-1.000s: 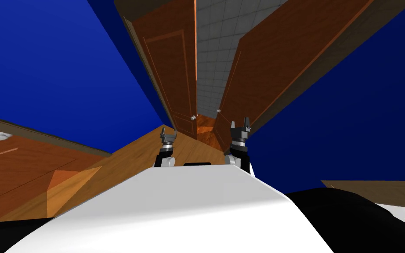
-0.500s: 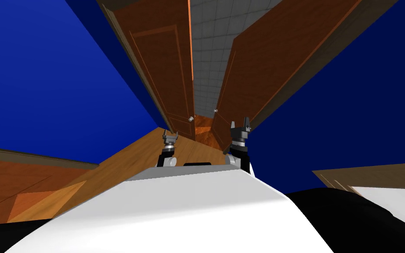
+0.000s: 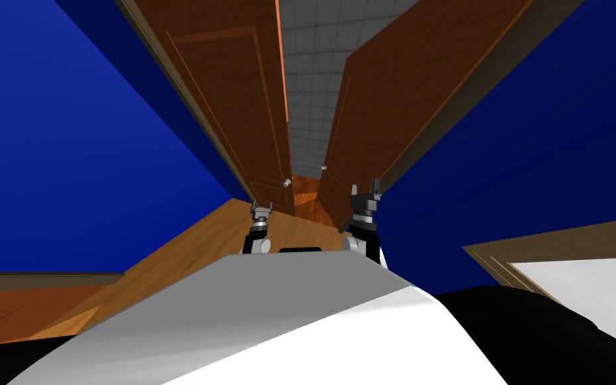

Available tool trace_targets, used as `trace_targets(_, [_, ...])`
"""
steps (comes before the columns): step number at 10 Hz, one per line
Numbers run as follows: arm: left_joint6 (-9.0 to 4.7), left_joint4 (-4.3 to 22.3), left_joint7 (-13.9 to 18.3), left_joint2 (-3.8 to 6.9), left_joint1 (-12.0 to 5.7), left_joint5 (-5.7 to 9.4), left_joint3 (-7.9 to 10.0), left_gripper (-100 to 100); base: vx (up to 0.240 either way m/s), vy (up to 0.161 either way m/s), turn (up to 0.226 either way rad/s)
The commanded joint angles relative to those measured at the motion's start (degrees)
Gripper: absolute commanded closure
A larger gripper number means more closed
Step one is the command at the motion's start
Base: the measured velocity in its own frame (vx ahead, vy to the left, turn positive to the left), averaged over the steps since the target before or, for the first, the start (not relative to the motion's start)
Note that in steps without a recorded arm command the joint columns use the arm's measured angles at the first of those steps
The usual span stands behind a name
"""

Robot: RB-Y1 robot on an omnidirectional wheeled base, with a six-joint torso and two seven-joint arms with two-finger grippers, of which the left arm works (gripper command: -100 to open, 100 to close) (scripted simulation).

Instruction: Push the door open

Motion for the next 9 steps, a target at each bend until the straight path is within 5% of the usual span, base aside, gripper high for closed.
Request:
trace_targets(1, [-0.67, 1.9, 1.4, -0.06, -0.66, 0.77, -0.22, -100, 0.069, 0.082, -0.167])
trace_targets(9, [-4.03, 11.9, 7.8, -0.77, -4.46, 4.43, -1.28, -100, 0.053, 0.093, -0.172])
